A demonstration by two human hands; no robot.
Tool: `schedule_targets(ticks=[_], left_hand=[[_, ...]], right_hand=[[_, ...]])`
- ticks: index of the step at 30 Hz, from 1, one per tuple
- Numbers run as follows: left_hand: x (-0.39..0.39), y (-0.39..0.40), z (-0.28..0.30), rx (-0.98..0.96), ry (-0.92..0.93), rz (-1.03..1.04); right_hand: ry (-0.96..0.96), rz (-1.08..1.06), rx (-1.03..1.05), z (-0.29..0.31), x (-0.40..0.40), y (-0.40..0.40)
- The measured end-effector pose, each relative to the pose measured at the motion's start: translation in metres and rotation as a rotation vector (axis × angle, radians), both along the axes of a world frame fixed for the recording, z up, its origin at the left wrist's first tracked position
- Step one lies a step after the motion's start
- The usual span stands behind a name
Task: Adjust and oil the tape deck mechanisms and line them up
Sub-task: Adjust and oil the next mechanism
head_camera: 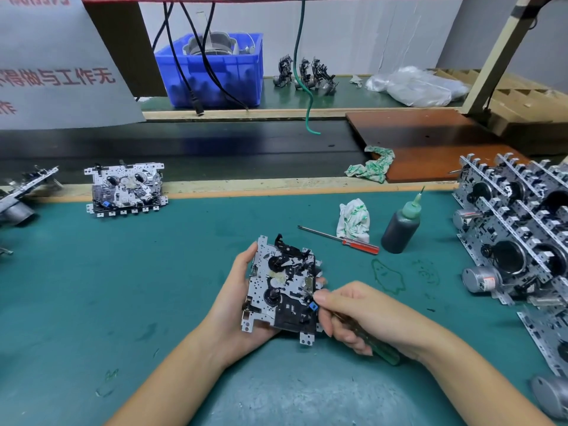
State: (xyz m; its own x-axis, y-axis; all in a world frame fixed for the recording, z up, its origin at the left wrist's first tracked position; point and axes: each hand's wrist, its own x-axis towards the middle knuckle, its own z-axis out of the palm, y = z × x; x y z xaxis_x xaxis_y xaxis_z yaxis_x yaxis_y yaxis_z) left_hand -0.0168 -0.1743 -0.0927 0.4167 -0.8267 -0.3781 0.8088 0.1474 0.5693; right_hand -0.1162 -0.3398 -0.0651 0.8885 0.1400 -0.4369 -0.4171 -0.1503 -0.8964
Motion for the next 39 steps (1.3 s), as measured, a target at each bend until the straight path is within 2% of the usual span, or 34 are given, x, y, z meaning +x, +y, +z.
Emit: schedule_targets(ticks=[17,33,39], left_hand=[[0.001,-0.005,-0.003,0.057,-0.028,0.064],[-0.002,-0.006,0.001,0.110,-0.046,0.065],[-0.008,-0.008,0.005,0.105,-0.051,0.075]], right_hand=[[0.039,-0.020,-0.099,0.001,0.002,0.002],[0.139,0.145,-0.064,0.006,0.006,-0.009],[0.056,0.174,-0.055,0.003,0.001,-0.007]])
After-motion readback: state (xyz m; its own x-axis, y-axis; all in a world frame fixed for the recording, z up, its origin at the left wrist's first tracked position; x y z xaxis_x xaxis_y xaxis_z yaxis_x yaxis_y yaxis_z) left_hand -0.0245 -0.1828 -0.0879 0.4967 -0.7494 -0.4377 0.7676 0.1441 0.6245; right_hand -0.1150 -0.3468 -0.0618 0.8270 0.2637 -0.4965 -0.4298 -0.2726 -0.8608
